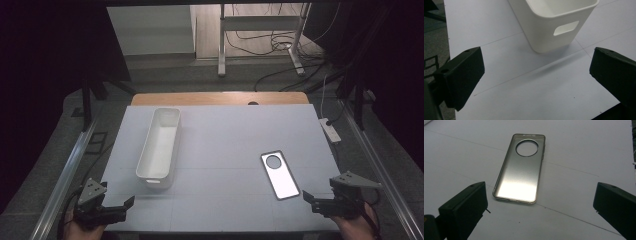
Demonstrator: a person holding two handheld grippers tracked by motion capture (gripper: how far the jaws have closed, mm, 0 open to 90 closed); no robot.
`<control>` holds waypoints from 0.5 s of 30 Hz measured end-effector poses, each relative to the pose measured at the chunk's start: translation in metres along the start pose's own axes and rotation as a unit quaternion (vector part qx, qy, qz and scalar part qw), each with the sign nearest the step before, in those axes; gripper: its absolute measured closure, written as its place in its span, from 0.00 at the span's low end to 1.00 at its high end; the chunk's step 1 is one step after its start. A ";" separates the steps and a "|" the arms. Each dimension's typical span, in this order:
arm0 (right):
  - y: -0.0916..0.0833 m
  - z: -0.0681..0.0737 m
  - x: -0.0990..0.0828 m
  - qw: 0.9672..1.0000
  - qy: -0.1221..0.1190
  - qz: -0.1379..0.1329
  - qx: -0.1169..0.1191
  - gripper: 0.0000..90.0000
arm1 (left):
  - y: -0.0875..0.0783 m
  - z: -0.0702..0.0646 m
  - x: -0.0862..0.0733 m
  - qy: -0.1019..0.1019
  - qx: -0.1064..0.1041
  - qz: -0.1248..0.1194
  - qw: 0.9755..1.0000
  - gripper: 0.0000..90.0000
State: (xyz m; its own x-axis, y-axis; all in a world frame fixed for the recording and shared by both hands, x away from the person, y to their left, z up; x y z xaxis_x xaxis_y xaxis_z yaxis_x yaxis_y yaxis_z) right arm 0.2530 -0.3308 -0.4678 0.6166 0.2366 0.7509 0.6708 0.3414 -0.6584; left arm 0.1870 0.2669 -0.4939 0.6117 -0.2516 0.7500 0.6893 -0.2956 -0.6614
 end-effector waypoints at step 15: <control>0.002 0.002 0.001 1.000 -0.009 0.007 -0.003 0.00 | -0.001 0.001 -0.001 -0.003 -0.006 -0.005 1.000 0.01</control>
State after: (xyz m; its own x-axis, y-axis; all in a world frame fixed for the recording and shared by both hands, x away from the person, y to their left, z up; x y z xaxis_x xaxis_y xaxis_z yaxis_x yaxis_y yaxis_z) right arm 0.2540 -0.3278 -0.4687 0.6193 0.2571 0.7419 0.6638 0.3331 -0.6696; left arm 0.1860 0.2683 -0.4937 0.6078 -0.2428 0.7560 0.6906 -0.3084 -0.6542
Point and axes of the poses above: each handheld gripper's, and its own axes: y roughly forward along the jaws, x roughly out of its top, z roughly to its left, the point moved 3 cm from there along y, roughly forward along the jaws, and after that the axes turned 2 degrees about y, right-handed, at the moved point
